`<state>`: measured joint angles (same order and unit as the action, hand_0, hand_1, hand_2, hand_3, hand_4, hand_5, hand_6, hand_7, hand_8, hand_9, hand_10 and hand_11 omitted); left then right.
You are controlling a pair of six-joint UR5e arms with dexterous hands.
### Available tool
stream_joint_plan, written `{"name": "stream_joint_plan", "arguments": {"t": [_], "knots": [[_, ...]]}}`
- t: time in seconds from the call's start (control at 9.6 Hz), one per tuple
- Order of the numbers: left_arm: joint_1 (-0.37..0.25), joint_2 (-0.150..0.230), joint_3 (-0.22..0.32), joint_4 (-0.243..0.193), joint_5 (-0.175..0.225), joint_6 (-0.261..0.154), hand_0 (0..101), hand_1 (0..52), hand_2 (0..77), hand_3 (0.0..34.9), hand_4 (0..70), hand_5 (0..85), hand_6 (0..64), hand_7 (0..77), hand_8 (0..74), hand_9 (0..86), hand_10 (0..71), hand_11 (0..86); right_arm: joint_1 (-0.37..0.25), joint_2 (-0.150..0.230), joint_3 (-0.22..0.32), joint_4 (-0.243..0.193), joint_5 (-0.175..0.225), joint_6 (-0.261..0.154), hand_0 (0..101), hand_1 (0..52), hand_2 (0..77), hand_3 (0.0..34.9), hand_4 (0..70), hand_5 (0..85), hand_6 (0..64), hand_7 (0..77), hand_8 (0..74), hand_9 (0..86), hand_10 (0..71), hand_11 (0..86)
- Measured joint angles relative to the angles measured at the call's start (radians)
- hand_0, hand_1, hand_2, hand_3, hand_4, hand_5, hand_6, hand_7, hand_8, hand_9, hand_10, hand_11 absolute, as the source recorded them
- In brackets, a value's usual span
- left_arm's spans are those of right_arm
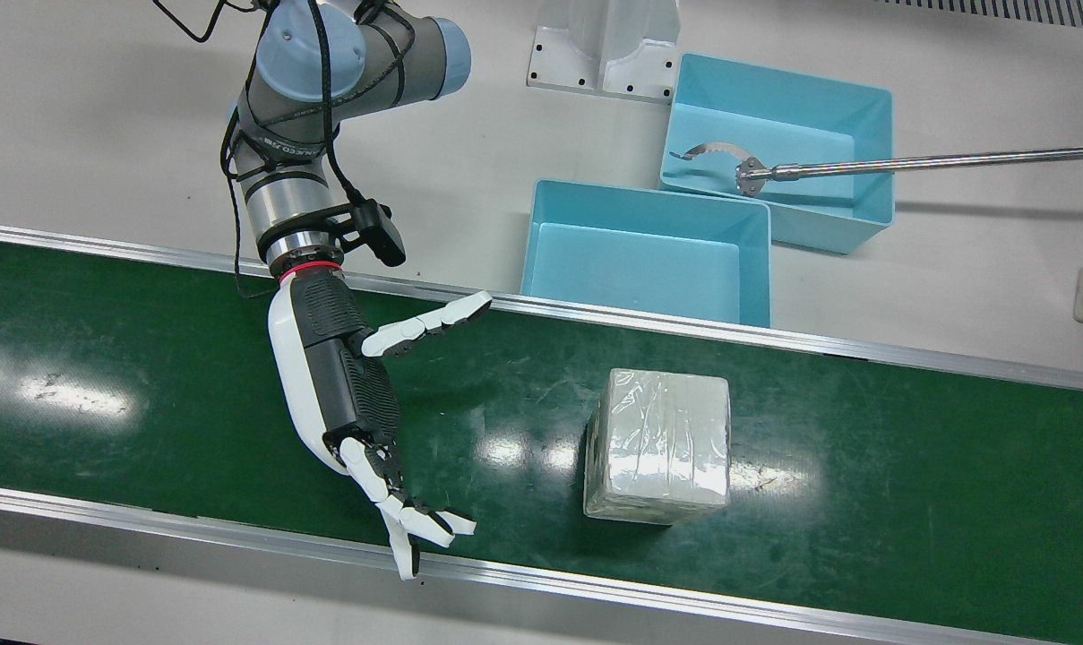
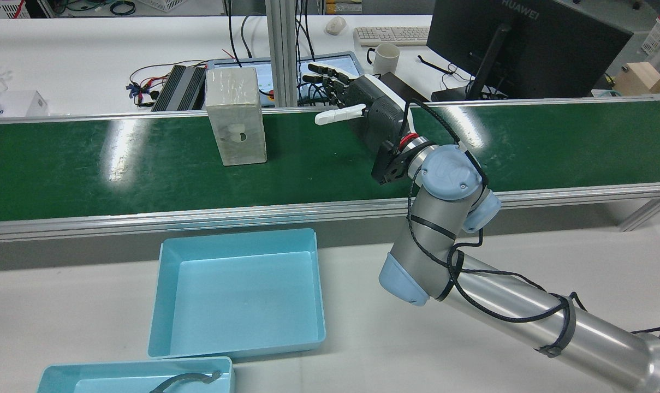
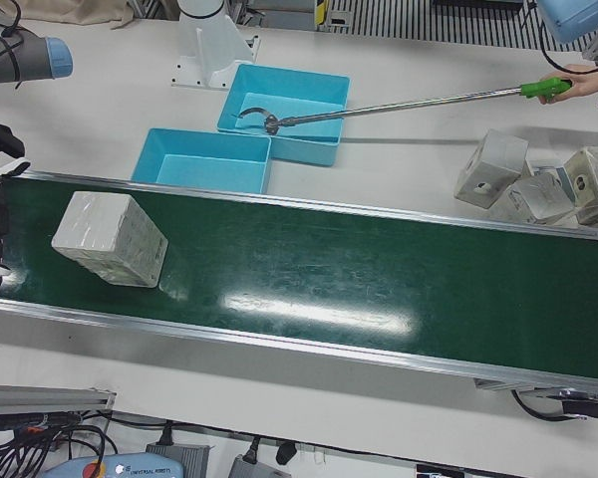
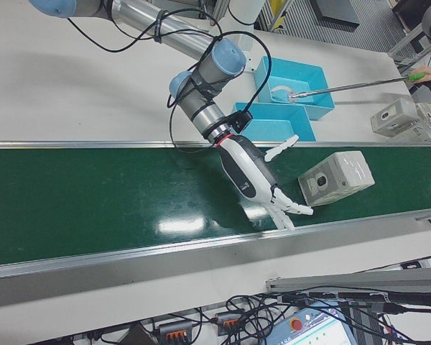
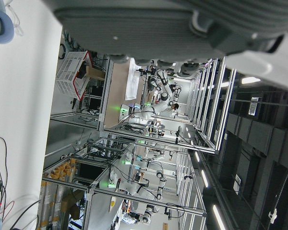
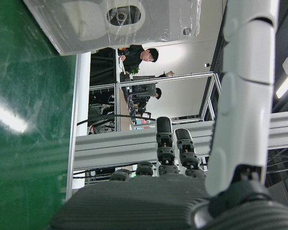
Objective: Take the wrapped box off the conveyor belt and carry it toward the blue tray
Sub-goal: 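Close the right hand's fingers around the wrapped white box on the belt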
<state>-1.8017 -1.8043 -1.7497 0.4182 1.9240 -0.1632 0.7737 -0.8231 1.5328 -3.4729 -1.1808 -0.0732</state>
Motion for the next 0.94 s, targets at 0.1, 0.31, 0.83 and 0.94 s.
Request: {"name": "stream_joint_plan", "arguments": {"t": [0.1, 0.31, 0.83, 0.94], "knots": [[0.0, 0.0, 0.0, 0.0, 0.0, 0.0, 0, 0.0, 1.1, 0.0, 0.0, 1.1, 0.5, 0.5, 0.5, 0.5, 0.5, 0.5, -0.003, 0.0, 0.0, -0.001, 0.002, -0.012, 48, 12.5, 3.8, 0.0, 10.4, 15.3, 7.6, 21.8, 1.6, 3.3, 0.5, 1.1], [0.0, 0.0, 0.0, 0.0, 0.0, 0.0, 0, 0.0, 0.5, 0.0, 0.0, 1.1, 0.5, 0.5, 0.5, 0.5, 0.5, 0.5, -0.005, 0.003, 0.021, -0.036, 0.002, -0.06, 50, 15.8, 3.8, 0.0, 10.4, 15.3, 6.5, 20.7, 1.6, 3.3, 0.5, 1.1], [0.0, 0.0, 0.0, 0.0, 0.0, 0.0, 0, 0.0, 1.1, 0.0, 0.0, 1.1, 0.5, 0.5, 0.5, 0.5, 0.5, 0.5, -0.004, -0.009, 0.045, -0.09, 0.004, -0.105, 48, 14.7, 6.0, 0.0, 6.5, 14.2, 4.9, 16.4, 0.5, 1.6, 0.5, 1.1], [0.0, 0.0, 0.0, 0.0, 0.0, 0.0, 0, 0.0, 1.1, 0.0, 0.0, 1.1, 0.5, 0.5, 0.5, 0.5, 0.5, 0.5, -0.003, -0.012, 0.041, -0.09, 0.004, -0.106, 48, 13.1, 6.5, 0.0, 6.5, 14.7, 4.9, 16.4, 0.5, 1.6, 0.5, 1.1]]}}
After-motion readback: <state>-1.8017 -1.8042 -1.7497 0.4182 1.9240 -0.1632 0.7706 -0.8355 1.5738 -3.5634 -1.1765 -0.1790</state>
